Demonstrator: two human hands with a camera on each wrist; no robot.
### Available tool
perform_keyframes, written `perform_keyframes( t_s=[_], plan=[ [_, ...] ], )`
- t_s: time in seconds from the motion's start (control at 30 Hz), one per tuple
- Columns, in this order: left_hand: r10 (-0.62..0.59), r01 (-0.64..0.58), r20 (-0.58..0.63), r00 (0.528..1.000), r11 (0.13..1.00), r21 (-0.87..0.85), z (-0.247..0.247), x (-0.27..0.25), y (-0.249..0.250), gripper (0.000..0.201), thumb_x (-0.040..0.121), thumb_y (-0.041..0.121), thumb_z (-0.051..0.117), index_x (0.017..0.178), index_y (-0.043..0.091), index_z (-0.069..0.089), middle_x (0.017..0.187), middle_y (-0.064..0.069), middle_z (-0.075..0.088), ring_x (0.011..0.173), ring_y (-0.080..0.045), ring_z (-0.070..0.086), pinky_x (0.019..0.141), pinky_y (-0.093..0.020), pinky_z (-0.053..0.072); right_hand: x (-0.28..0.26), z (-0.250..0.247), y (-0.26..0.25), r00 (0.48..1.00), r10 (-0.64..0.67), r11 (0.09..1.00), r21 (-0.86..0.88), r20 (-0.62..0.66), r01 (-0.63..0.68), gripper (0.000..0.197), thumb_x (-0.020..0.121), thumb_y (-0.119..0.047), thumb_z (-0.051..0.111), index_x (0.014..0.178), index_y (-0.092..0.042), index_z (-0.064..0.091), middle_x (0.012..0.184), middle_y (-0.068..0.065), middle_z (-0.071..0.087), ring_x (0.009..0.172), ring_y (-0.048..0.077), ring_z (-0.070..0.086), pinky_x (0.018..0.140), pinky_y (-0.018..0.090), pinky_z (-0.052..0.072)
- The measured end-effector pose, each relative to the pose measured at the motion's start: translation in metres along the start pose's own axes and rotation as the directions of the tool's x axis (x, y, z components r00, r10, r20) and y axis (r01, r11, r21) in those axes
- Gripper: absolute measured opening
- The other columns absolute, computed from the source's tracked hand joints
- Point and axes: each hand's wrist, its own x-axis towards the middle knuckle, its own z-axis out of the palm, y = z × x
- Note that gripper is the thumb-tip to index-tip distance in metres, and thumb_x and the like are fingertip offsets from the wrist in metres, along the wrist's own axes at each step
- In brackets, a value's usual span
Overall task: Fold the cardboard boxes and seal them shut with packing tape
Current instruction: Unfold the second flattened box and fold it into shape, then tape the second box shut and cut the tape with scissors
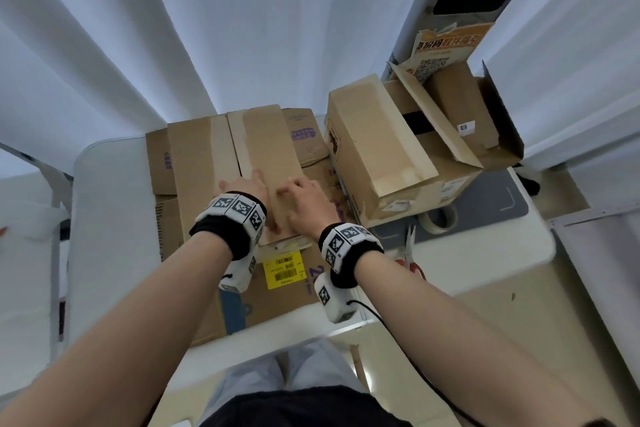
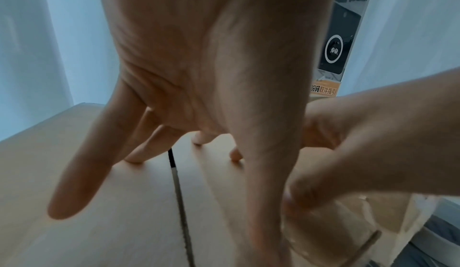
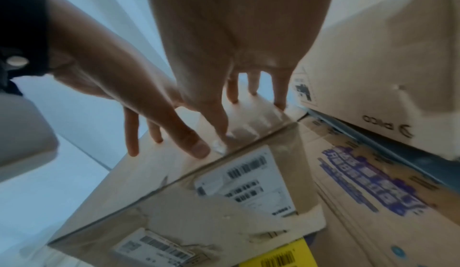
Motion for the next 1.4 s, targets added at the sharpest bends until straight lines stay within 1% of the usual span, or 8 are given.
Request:
perform_keyframes(
  t_s=[0.13,0.27,0.53,0.7,0.8,0.97,1.13,1.4],
  plan=[
    [-0.005,0.004,0.030,1.000,0.999,0.045,-0.005,-0.002,0.005,0.134,0.061,0.059,0.086,0.154,0.011,0.002,0.121,-0.013,0.063,0.115,-0.034,0.059,0.106,-0.051,0.043,-0.007,0.006,0.030,0.937,0.241,0.941,0.299,-0.253,-0.161,0.014,0.092,-0.014,0.054,0.101,-0.018,0.063,0.107,0.001,0.056,0.096,0.020,0.059,0.079,0.039,0.053],
    [-0.010,0.005,0.047,0.999,0.995,0.098,-0.006,0.002,0.008,0.141,0.063,0.060,0.085,0.156,0.007,-0.007,0.138,-0.014,0.055,0.125,-0.034,0.054,0.106,-0.052,0.042,-0.023,0.013,0.074,0.784,0.604,0.725,0.507,-0.142,-0.467,0.013,0.093,-0.014,0.054,0.103,-0.012,0.062,0.106,0.007,0.066,0.087,0.024,0.058,0.073,0.031,0.044],
    [-0.030,0.020,0.077,0.997,0.992,0.127,-0.006,0.008,0.009,0.146,0.062,0.061,0.085,0.155,0.005,-0.013,0.139,-0.016,0.054,0.125,-0.036,0.054,0.103,-0.052,0.045,-0.057,0.027,0.132,0.585,0.811,0.511,0.503,-0.013,-0.697,0.031,0.097,-0.016,0.047,0.114,-0.002,0.068,0.117,0.021,0.067,0.106,0.037,0.063,0.077,0.032,0.045],
    [-0.032,0.026,0.044,0.999,0.991,0.131,0.003,0.016,0.005,0.151,0.056,0.063,0.087,0.154,0.008,-0.013,0.130,-0.016,0.060,0.117,-0.036,0.059,0.102,-0.051,0.046,-0.075,0.028,0.166,0.432,0.902,0.377,0.495,-0.003,-0.783,0.051,0.098,-0.023,0.049,0.143,-0.001,0.040,0.145,0.022,0.041,0.131,0.038,0.043,0.105,0.044,0.036],
    [-0.032,0.027,0.030,0.999,0.989,0.149,0.004,0.017,0.005,0.151,0.055,0.064,0.086,0.154,0.007,-0.013,0.128,-0.015,0.061,0.113,-0.036,0.061,0.101,-0.050,0.048,-0.080,0.019,0.179,0.321,0.942,0.312,0.615,-0.100,-0.725,0.044,0.095,-0.010,0.051,0.138,-0.010,0.039,0.139,0.022,0.036,0.116,0.041,0.051,0.083,0.039,0.039],
    [-0.046,0.042,0.026,0.999,0.987,0.154,0.004,0.021,0.005,0.154,0.050,0.066,0.088,0.153,0.008,-0.012,0.127,-0.016,0.061,0.113,-0.037,0.060,0.100,-0.050,0.049,-0.069,-0.004,0.204,0.320,0.944,0.289,0.669,-0.081,-0.684,0.055,0.101,-0.018,0.051,0.151,-0.025,0.029,0.141,0.022,0.036,0.115,0.042,0.053,0.088,0.040,0.041],
    [-0.055,0.052,0.015,0.998,0.985,0.165,0.004,0.026,0.005,0.157,0.047,0.066,0.089,0.153,0.006,-0.011,0.110,-0.013,0.065,0.106,-0.035,0.063,0.095,-0.048,0.052,-0.058,-0.021,0.226,0.491,0.871,0.402,0.606,-0.021,-0.687,0.066,0.099,-0.013,0.051,0.156,-0.014,0.017,0.148,0.021,0.041,0.131,0.036,0.047,0.101,0.040,0.039],
    [-0.087,0.082,0.018,0.996,0.978,0.192,0.005,0.028,0.008,0.155,0.049,0.064,0.089,0.151,0.008,-0.012,0.101,-0.012,0.064,0.099,-0.033,0.064,0.089,-0.044,0.054,-0.053,-0.033,0.239,0.473,0.880,0.446,0.427,-0.046,-0.787,0.064,0.102,-0.026,0.051,0.148,0.005,0.021,0.150,0.022,0.040,0.133,0.035,0.047,0.106,0.046,0.043]
  ],
)
